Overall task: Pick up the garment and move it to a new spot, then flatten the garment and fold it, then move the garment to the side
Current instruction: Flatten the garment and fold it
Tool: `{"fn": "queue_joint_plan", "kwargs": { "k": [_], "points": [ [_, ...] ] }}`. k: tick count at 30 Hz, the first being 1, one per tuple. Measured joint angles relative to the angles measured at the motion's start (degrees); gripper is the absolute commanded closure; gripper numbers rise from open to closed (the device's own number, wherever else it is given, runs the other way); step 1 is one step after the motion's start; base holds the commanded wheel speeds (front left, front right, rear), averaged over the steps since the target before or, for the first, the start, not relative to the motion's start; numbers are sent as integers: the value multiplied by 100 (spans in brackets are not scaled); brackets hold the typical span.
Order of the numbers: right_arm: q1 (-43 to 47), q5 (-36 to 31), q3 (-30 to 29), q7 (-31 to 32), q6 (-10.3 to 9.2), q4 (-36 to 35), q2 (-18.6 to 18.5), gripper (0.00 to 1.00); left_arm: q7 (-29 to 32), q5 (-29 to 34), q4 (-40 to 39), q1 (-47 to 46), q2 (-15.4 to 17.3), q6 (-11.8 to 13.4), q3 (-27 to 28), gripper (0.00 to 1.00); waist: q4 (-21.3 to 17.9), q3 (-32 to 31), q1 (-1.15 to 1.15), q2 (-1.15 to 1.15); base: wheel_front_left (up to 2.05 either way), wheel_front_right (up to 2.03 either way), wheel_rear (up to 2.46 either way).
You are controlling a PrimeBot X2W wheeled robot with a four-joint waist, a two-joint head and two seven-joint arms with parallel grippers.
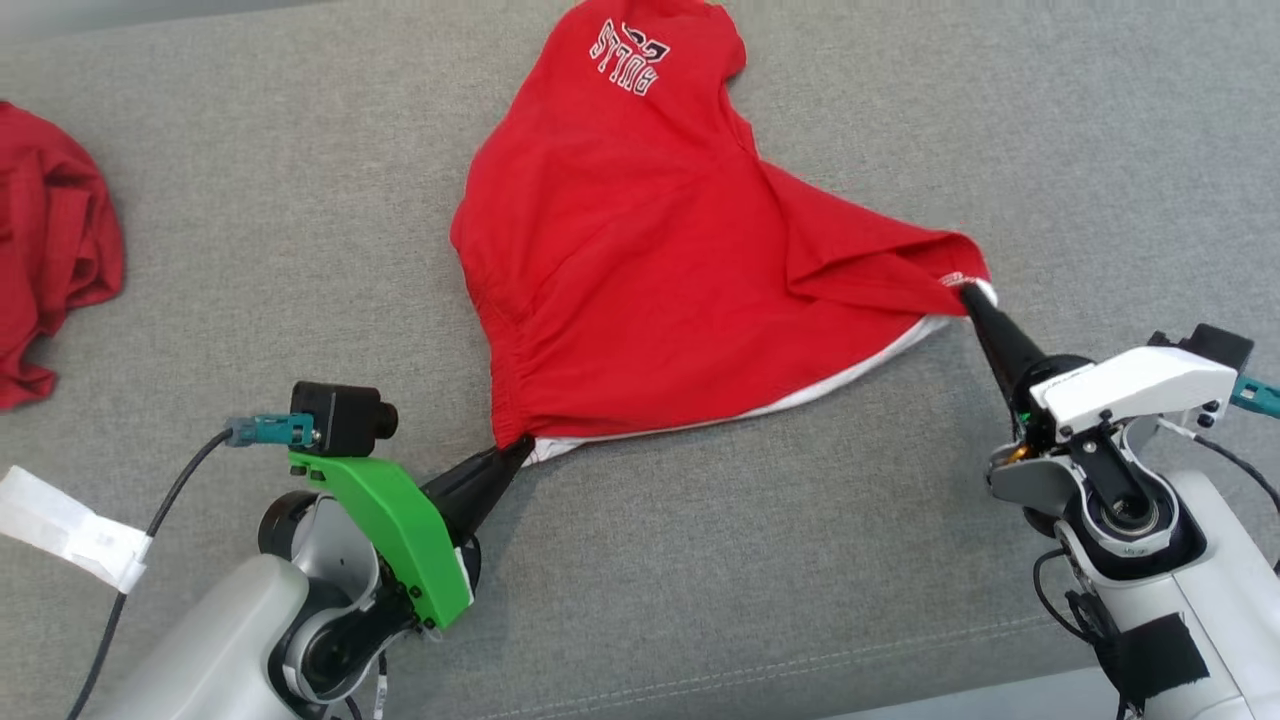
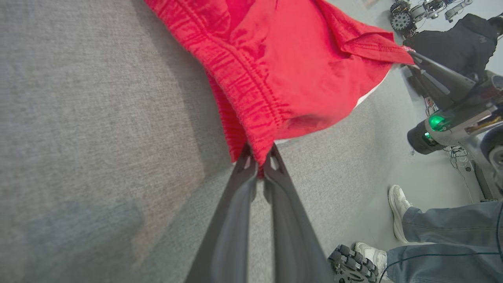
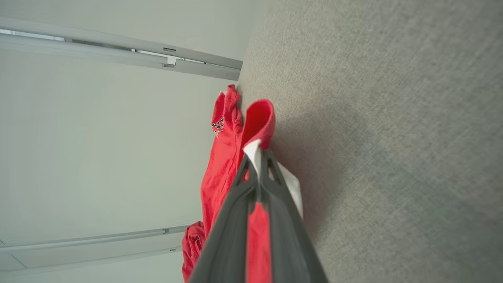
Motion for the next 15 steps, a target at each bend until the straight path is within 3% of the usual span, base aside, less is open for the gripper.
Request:
{"fn": "queue_joint_plan", "kwargs": {
  "k": [5,14,15],
  "points": [
    [172,-145,309,275,-79,104,-212,100,412,-71,-88,-3,274,-16,-25,100,65,-105,0,0,0,0,0],
    [190,-510,515,407,-125,304,-387,100,606,-277,-267,-5,154,10,-8,100,55,-28,0,0,0,0,0],
    [190,-510,515,407,-125,304,-387,94,606,-277,-267,-5,154,10,-8,100,55,-28,0,0,0,0,0]
  ]
}}
